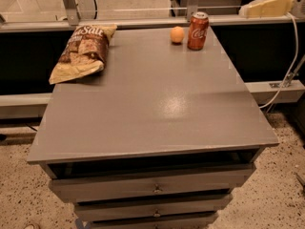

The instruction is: Move coke can near orange

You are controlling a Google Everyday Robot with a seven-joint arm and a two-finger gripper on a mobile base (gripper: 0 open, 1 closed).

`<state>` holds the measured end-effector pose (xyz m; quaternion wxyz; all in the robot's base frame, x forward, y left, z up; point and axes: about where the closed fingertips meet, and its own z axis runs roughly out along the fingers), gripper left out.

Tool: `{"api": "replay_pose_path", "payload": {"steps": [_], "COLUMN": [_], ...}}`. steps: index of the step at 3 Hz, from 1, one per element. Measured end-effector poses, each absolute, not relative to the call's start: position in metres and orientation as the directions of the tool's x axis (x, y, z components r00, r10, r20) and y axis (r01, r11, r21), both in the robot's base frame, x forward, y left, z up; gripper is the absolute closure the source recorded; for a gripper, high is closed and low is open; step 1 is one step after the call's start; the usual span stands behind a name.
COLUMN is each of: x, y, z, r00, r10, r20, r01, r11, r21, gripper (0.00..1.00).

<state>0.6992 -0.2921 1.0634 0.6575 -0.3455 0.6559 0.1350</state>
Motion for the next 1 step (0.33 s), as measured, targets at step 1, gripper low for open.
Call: {"api": "replay_pose_path", "payload": {"steps": [1], "x": [0.6653], "y": [-0.2861], "z": [1.0659], "r00": [0.102], "r10": [-0.266], "r20": [-0.958], "r01": [-0.645], "r11": [0.716], "r21": [-0.268], "gripper": [0.0]}}
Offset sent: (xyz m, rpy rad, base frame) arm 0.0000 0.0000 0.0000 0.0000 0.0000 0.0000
